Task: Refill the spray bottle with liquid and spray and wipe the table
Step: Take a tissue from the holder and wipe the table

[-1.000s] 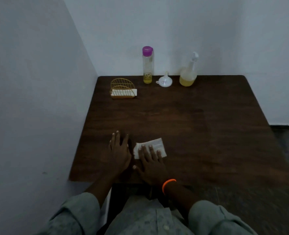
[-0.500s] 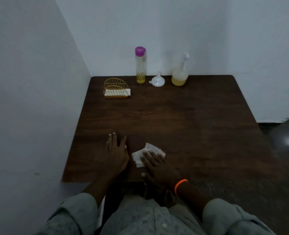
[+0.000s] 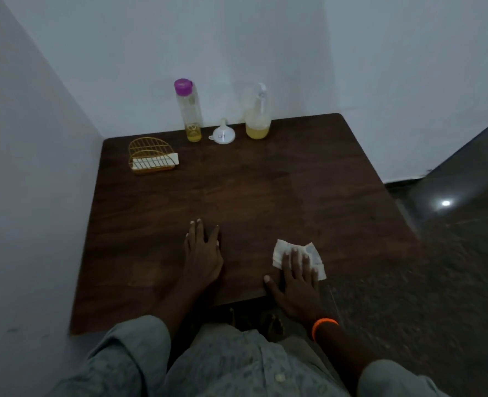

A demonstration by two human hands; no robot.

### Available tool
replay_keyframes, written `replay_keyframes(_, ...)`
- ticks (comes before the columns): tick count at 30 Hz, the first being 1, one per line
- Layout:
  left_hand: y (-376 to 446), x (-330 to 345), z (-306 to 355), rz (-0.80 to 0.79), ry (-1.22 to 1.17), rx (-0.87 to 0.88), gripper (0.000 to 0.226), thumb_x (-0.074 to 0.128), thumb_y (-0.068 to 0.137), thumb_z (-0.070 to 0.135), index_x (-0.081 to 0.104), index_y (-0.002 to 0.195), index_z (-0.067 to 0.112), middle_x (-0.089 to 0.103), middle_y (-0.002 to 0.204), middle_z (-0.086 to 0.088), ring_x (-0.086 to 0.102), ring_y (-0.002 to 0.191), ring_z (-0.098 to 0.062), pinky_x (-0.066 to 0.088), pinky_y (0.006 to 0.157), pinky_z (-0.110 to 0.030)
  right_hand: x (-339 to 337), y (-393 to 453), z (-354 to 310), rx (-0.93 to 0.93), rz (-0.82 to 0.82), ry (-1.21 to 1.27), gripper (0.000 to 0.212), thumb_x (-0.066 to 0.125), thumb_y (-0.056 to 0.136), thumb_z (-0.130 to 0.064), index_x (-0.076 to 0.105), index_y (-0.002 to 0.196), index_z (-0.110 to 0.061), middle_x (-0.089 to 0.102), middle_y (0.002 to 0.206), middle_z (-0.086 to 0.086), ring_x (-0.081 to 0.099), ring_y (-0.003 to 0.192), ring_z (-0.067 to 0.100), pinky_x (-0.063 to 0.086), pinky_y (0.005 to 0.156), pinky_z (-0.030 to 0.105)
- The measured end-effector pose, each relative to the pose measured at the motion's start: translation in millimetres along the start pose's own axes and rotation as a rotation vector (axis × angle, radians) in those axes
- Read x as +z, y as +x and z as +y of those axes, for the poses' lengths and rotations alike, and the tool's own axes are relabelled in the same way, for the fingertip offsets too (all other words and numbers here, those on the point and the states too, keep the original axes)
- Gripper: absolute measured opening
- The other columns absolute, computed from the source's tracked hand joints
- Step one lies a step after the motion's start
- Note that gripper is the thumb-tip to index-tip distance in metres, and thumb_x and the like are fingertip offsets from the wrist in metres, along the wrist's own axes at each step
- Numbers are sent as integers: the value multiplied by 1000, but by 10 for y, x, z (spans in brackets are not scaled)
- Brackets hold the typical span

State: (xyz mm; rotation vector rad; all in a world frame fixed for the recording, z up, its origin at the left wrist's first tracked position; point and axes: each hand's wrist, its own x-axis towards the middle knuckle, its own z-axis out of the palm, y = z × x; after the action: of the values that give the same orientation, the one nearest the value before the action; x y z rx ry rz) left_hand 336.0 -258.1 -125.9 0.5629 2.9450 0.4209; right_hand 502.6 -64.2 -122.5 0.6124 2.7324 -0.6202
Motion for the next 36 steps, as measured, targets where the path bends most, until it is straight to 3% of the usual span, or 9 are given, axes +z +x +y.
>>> replay_keyframes(6, -144, -92, -213, 25, 17, -101, 48, 41, 100, 25, 43, 148, 23, 22, 160, -22, 13, 150, -37, 20, 119, -53, 319, 42, -664, -239, -96, -82, 93, 21, 88, -80, -15, 155, -27, -23, 162, 0, -25, 148, 29, -10, 120, 53)
replay_keyframes(11, -248, -104, -385, 23, 75, -181, 51, 44, 98, 29, 39, 149, 29, 20, 161, -18, 11, 151, -33, 21, 120, -50, 556, -19, -1204, -572, -217, -124, 89, 25, 89, -75, -5, 157, -26, -11, 165, 3, -17, 151, 31, 0, 120, 61)
replay_keyframes(14, -294, -105, -404, -6, 93, -204, 55, 44, 98, 33, 31, 152, 31, 14, 163, -16, 5, 152, -32, 16, 121, -49, 698, -45, -1247, -774, -228, -181, 85, 26, 89, -73, 5, 157, -25, 0, 166, 7, -8, 152, 34, 4, 120, 62)
replay_keyframes(18, -311, -76, -363, -21, 128, -177, 56, 45, 96, 33, 34, 151, 29, 18, 162, -18, 9, 151, -34, 21, 120, -50, 662, 60, -1005, -885, -231, -286, 83, 23, 90, -71, 10, 157, -23, 1, 166, 7, -3, 152, 34, 7, 121, 57)
replay_keyframes(23, -173, -16, -87, -20, 63, -102, 51, 42, 97, 27, 41, 148, 24, 23, 160, -21, 14, 150, -37, 23, 118, -53, 410, -2, -459, -768, -162, -284, 78, 28, 94, -70, 9, 157, -28, 2, 166, 1, -3, 153, 29, 10, 123, 52)
replay_keyframes(29, 20, 45, 356, -55, 12, 14, 51, 34, 99, 26, 39, 150, 25, 18, 161, -20, 9, 151, -36, 20, 119, -52, 129, -179, 222, -364, -42, -177, 76, 24, 95, -71, 3, 157, -33, -6, 166, -7, -8, 153, 21, 14, 122, 51)
replay_keyframes(33, 43, 63, 538, -59, 28, 70, 59, 18, 94, 33, 44, 147, 23, 24, 160, -21, 15, 150, -36, 23, 118, -53, 104, -296, 283, -203, -43, -111, 82, 22, 92, -74, -11, 155, -34, -21, 163, -6, -23, 150, 21, -3, 123, 47)
replay_keyframes(36, -16, 33, 575, -79, 22, 127, 63, 12, 94, 34, 43, 147, 21, 23, 161, -17, 13, 151, -32, 19, 120, -50, 141, -345, 124, -199, -40, -105, 87, 23, 91, -76, -9, 156, -28, -21, 162, -1, -25, 149, 26, -11, 119, 45)
